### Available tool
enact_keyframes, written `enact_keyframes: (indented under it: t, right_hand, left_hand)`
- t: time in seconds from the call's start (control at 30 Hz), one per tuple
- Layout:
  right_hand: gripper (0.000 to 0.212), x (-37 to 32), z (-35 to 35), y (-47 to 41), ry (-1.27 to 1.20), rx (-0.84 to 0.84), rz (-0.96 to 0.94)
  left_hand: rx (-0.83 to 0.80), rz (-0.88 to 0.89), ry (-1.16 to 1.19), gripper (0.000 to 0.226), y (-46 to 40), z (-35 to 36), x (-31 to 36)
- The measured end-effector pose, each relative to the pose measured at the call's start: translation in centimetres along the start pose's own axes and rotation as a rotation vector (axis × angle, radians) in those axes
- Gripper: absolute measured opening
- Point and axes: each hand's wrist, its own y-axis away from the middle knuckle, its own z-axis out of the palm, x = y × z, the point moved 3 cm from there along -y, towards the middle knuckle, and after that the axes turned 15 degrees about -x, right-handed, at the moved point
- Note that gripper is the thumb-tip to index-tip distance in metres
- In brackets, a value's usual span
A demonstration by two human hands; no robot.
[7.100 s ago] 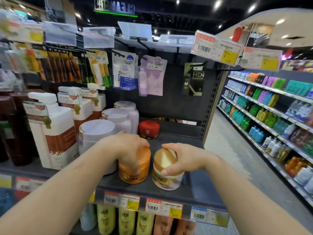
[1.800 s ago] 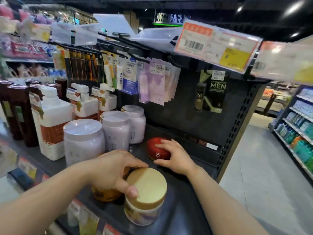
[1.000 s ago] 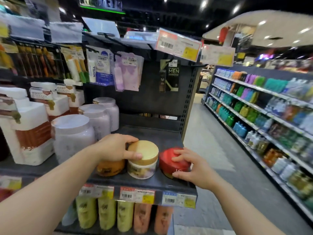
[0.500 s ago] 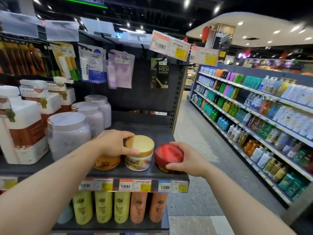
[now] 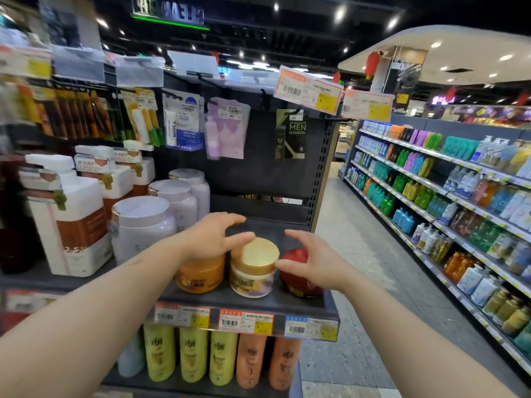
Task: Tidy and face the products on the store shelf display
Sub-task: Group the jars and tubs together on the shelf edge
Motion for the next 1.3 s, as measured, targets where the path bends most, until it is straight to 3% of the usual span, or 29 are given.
enact_keyframes:
  t: [0.07,0.13,0.23,0.3,0.8,1.3]
  right_hand:
    - [0.085,-2.2,0.2,-1.4,0.068,-0.014,-0.067]
    - [0.091,-3.7,0.7,-2.6,0.160,-0.069,-0.078]
    - [0.094,-3.8,1.5,-3.5,0.212,-0.171,0.008]
    - [0.092,-3.4,1.8,-3.6,0.164,-0.217,0.045]
    - [0.084,-4.1,2.2,-2.6,0.114,-0.201,0.107]
    - [0.071,-4.3,4.9,1.4,0.159,0.055,0.153]
  left_hand:
    - [0.001,0.038,-0.019,0.059,0.8,-1.3,0.3]
    - [-0.110,-0.016,-0.199,0.065,1.6,-1.9,0.2]
    - [-0.299,-0.181,-0.535,0.078,2.6,-1.8,-0.6]
    - [-0.311,-0.192,-0.595,0.075,2.7,-1.5,-1.2]
    - [-0.224,-0.149,-0.573,0.070,2.2,-0.7,-2.2]
    - [0.195,0.112,-0.255,0.057,6.5,1.7,-2.9]
